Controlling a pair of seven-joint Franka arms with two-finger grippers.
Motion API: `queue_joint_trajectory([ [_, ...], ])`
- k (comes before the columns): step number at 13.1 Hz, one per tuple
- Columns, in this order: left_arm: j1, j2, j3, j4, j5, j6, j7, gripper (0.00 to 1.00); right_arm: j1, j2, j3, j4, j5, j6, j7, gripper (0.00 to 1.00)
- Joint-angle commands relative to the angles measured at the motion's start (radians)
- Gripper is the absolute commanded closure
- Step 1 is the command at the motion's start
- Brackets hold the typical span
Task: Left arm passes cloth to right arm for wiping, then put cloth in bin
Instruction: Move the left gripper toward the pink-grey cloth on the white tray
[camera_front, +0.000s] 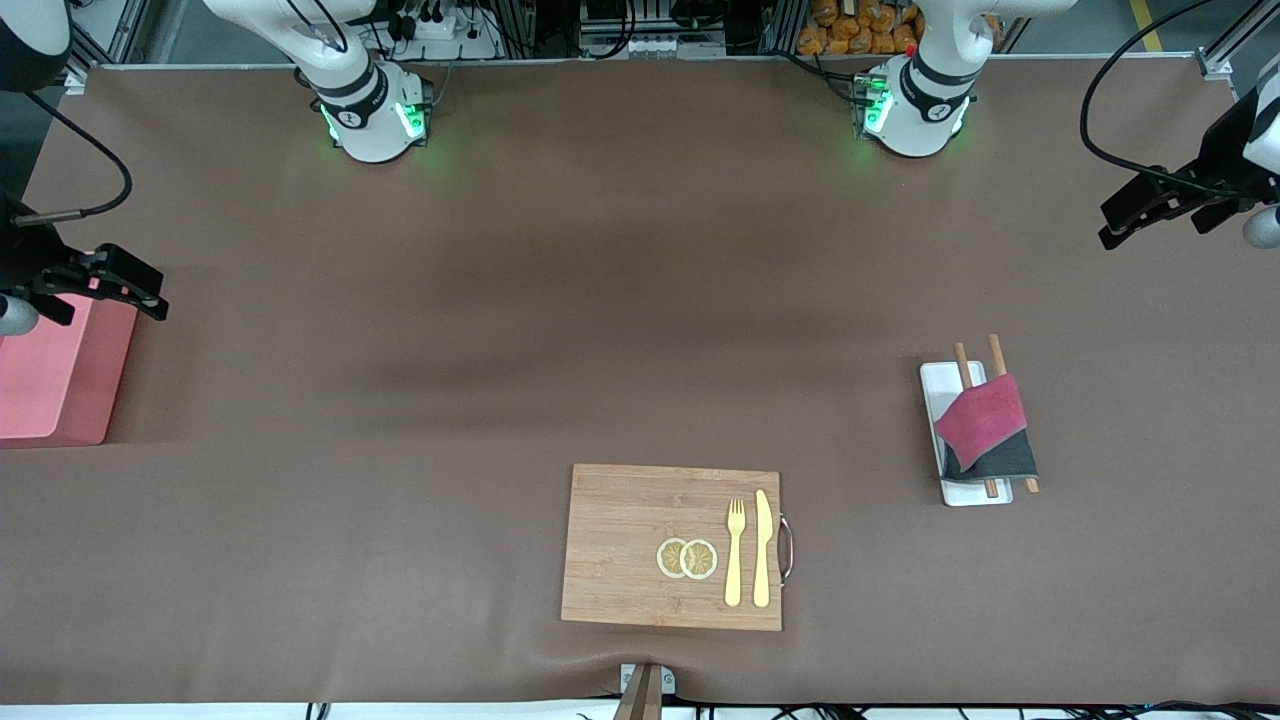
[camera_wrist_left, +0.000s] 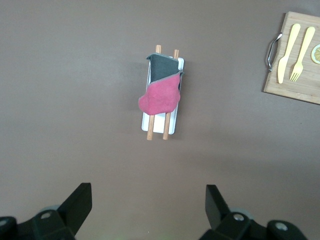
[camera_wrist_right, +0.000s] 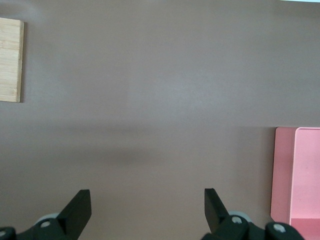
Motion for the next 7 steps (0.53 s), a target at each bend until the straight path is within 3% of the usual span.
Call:
queue_joint_trajectory([
  [1,0.002,-0.013,-0.006,0.008,0.021,-0.021,0.003,0.0,-0.002,0.008,-0.002,0.02,0.006,-0.016,-0.014,0.0],
  [7,0.002,0.019,-0.006,0.029,0.024,-0.021,0.029,0.0,-0.004,0.008,-0.002,0.018,0.006,-0.018,-0.014,0.0],
])
